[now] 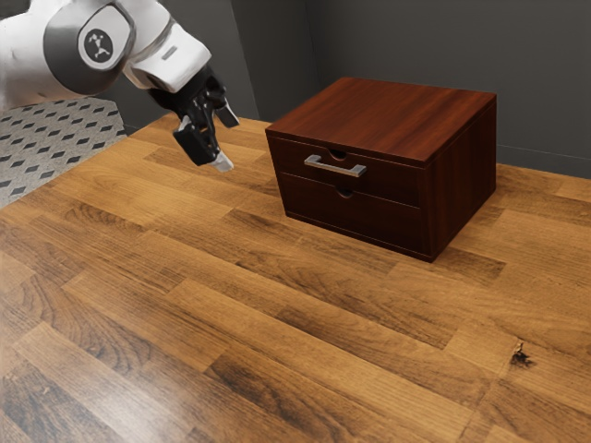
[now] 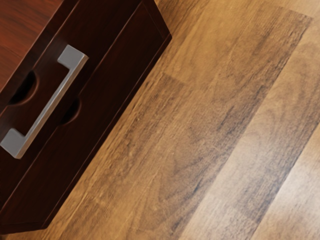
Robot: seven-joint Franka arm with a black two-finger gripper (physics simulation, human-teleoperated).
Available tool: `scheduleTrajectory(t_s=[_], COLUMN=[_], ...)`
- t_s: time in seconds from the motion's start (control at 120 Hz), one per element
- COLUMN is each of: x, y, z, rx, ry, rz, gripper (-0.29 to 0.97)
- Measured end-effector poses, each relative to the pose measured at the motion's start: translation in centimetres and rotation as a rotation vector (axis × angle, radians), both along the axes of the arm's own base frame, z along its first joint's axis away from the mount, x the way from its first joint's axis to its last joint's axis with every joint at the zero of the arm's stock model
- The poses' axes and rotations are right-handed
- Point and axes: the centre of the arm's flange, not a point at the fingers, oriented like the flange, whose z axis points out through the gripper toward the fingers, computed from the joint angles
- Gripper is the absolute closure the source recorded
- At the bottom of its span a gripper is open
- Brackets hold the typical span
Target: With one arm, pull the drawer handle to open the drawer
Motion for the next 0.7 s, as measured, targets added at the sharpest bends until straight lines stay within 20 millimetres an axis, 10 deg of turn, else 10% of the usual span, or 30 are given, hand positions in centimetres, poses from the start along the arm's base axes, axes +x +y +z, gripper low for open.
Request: scheduleTrajectory(t_s=[0.7], x=[7.0], y=[-2.0], z=[-8.2], rx=[0.243], ry=[-0.219], rz=[-0.342], gripper=[0.26])
